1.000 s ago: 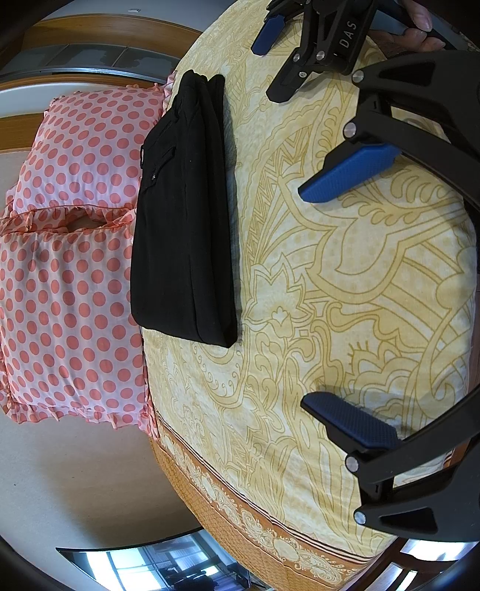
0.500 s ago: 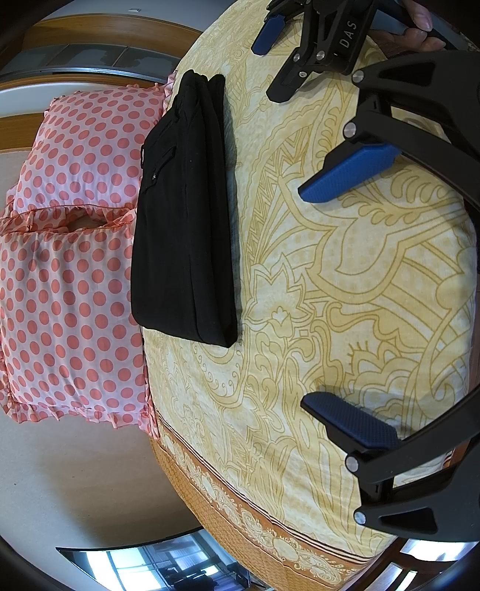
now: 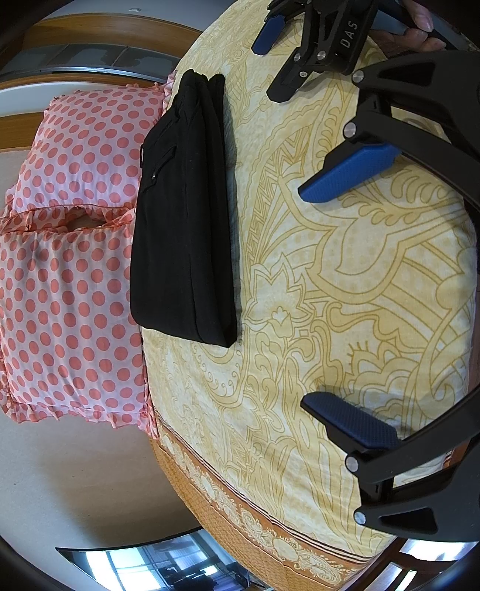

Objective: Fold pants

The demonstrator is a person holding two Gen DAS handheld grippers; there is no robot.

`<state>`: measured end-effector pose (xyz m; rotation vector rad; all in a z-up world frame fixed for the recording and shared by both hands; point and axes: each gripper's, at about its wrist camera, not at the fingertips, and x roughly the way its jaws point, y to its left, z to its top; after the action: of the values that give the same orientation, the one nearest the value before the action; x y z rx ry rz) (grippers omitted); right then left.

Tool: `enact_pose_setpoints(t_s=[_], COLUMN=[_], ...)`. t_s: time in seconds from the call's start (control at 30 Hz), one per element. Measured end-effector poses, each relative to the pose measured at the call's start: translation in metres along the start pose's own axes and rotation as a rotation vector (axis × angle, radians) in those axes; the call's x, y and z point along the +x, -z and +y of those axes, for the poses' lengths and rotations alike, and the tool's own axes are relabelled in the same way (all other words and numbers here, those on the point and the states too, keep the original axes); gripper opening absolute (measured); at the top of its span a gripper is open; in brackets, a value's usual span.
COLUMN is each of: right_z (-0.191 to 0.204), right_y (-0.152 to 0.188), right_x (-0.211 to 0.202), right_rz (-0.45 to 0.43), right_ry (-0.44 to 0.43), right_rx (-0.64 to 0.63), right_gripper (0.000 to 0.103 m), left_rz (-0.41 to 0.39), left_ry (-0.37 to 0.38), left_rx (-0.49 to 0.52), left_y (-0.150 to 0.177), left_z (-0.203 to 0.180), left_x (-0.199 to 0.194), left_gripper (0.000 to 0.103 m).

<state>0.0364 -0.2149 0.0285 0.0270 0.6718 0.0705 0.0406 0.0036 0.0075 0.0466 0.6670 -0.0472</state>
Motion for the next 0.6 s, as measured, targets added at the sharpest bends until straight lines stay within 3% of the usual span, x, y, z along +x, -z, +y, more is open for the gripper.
enact_pose_setpoints(t_s=[0.6], right_z=[0.0000], right_y=[0.0001], right_x=[0.0002], right_rz=[0.000], right_ry=[0.000], right_rx=[-0.001], right_gripper=[0.102], left_rz=[-0.003], left_ry=[0.000], left_rx=[-0.002], left_y=[-0.0030], left_z=[0.0037], left_x=[-0.0001], left_gripper=[0.101])
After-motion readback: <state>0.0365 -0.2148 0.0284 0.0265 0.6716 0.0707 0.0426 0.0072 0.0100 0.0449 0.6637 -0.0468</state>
